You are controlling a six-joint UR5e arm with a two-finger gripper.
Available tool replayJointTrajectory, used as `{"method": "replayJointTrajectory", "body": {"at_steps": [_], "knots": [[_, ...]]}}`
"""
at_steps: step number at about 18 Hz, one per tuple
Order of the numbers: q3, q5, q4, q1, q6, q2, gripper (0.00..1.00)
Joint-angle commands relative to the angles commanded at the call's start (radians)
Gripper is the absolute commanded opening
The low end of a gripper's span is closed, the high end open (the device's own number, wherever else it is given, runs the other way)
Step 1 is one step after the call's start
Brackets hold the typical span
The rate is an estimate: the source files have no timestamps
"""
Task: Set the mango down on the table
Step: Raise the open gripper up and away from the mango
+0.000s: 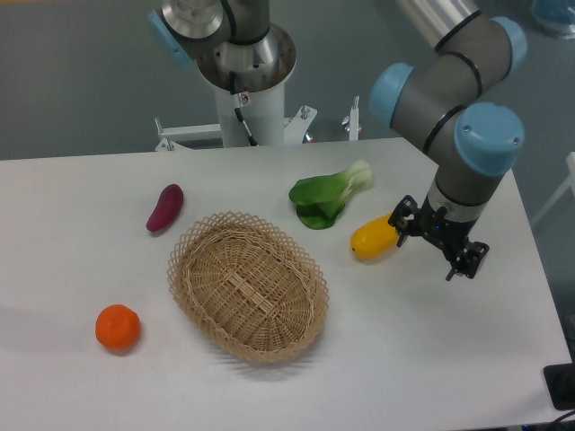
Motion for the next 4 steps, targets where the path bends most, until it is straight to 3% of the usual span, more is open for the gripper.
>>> {"method": "replayJointTrajectory", "body": {"at_steps": [4], "knots": [[0.005, 0.0, -0.002, 0.0, 0.002, -0.003, 1.0]]}}
